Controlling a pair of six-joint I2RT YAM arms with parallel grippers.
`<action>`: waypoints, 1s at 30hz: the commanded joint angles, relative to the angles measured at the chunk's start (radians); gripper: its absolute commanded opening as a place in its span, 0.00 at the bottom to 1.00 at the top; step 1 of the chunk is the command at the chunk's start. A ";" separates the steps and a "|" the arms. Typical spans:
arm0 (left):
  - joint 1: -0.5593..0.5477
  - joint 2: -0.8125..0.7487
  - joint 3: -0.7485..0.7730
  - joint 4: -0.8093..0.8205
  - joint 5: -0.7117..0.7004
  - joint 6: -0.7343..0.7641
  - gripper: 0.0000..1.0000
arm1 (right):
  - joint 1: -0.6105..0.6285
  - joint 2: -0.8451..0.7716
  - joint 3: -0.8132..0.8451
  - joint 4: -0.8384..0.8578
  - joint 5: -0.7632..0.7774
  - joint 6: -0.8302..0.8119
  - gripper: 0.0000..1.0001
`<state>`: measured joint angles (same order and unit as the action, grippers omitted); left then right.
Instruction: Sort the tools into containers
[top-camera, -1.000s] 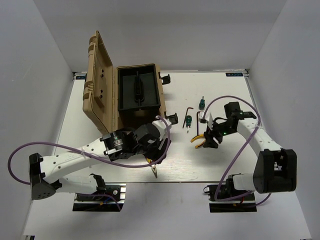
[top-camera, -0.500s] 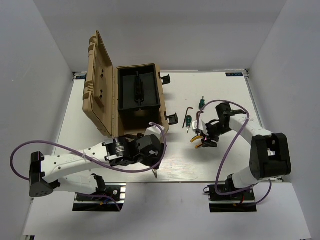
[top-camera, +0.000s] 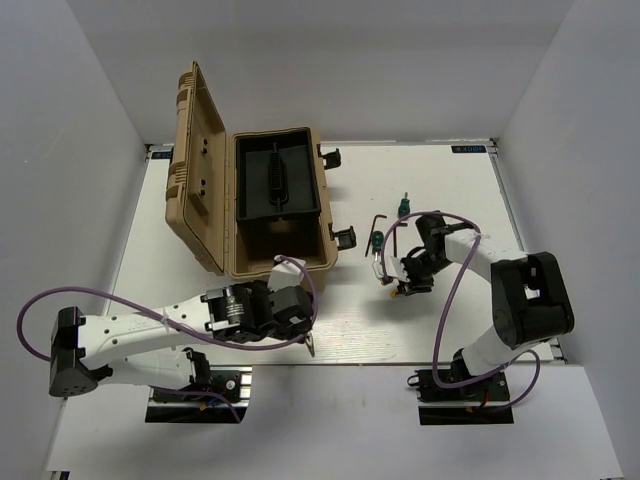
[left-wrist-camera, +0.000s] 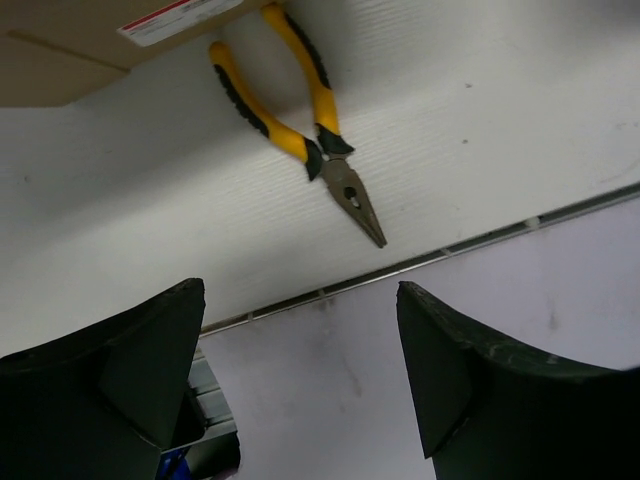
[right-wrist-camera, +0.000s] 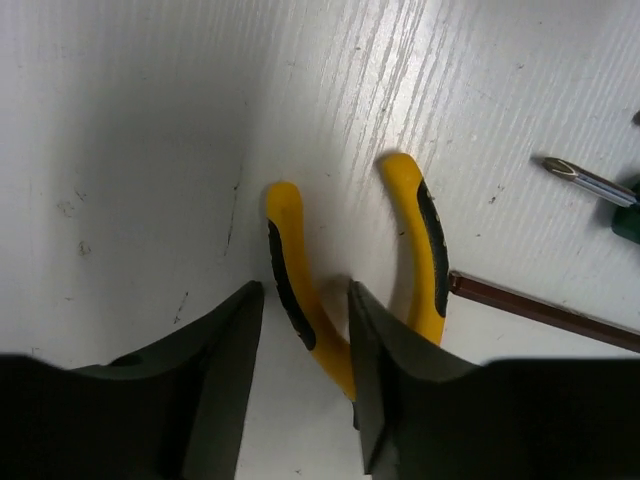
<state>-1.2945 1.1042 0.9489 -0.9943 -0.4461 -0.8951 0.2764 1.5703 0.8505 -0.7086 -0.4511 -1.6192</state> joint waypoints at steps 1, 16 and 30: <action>-0.006 -0.046 -0.041 -0.017 -0.069 -0.096 0.88 | 0.015 0.027 -0.036 -0.005 0.077 -0.057 0.43; 0.009 -0.020 -0.190 0.117 -0.121 -0.171 0.93 | 0.026 -0.154 0.099 -0.330 -0.107 0.047 0.00; 0.018 0.002 -0.239 0.194 -0.149 -0.241 0.93 | 0.144 -0.158 0.611 -0.213 -0.463 0.827 0.00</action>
<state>-1.2850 1.1114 0.7181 -0.8265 -0.5442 -1.0496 0.3653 1.3815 1.3819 -1.0203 -0.7391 -1.0359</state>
